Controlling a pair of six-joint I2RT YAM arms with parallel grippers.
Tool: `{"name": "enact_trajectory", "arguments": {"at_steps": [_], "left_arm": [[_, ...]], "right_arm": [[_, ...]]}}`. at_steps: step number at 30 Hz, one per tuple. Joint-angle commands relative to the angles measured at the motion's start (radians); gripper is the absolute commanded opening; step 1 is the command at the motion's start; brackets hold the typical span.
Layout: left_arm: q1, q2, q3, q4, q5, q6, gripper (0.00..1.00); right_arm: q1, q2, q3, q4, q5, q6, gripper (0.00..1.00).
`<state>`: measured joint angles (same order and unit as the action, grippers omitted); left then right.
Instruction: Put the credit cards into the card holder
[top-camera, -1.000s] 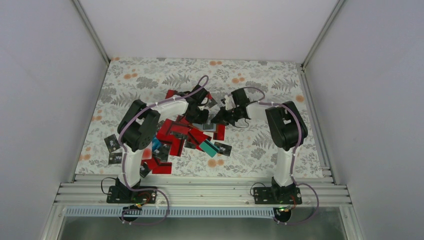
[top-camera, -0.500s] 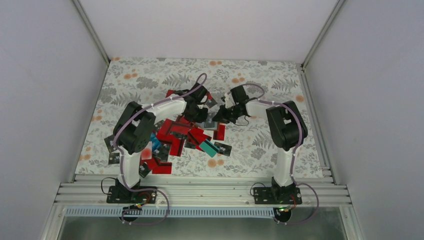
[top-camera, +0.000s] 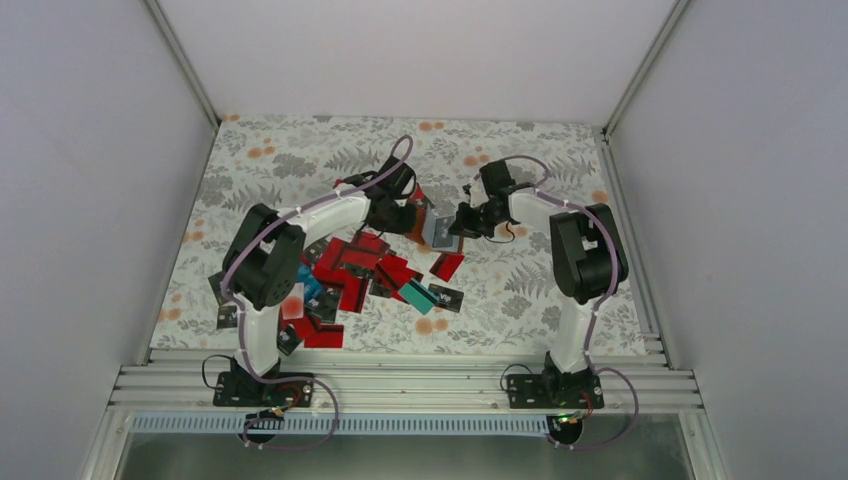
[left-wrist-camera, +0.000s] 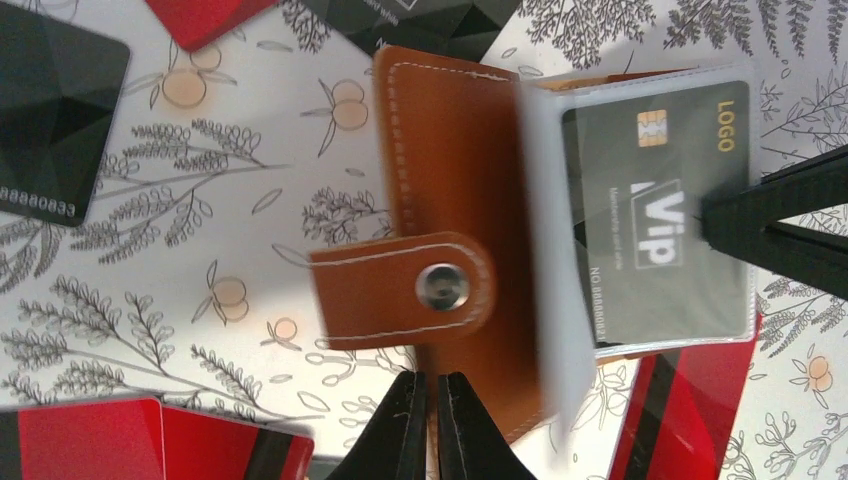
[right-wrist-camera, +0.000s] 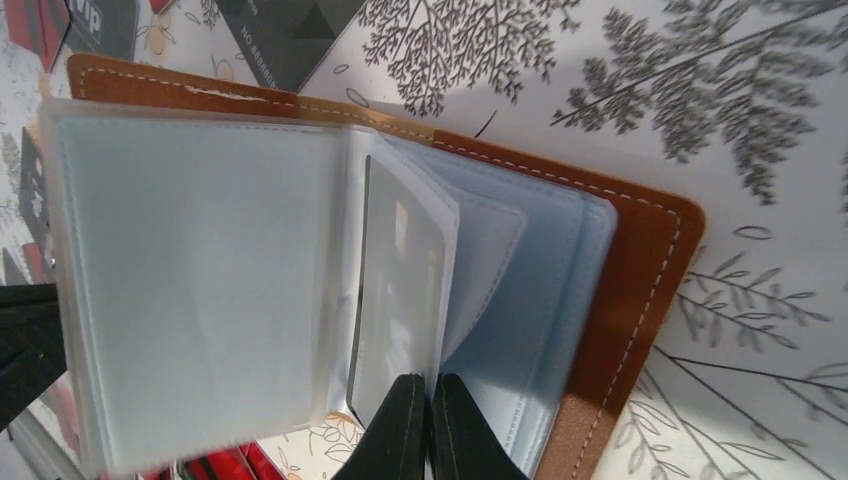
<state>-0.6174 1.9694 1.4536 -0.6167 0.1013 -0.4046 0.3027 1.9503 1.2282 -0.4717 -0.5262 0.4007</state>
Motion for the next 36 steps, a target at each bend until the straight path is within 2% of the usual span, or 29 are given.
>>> {"name": "enact_trajectory", "arguments": {"at_steps": [1,9,16,36], "left_arm": [[0.013,0.043,0.035,0.061,0.025,0.050,0.07],[0.020,0.071,-0.011,0.144,0.071,0.056,0.06],[0.021,0.078,-0.050,0.184,0.102,0.056,0.06],[0.022,0.079,-0.071,0.211,0.142,0.050,0.05]], "right_arm": [[-0.011,-0.005,0.045,-0.119,0.118,-0.039,0.04],[-0.011,0.016,0.079,-0.140,0.085,-0.036,0.05],[-0.008,0.019,0.111,-0.147,0.047,-0.025,0.19],[0.074,0.075,0.208,-0.168,0.033,0.002,0.27]]}}
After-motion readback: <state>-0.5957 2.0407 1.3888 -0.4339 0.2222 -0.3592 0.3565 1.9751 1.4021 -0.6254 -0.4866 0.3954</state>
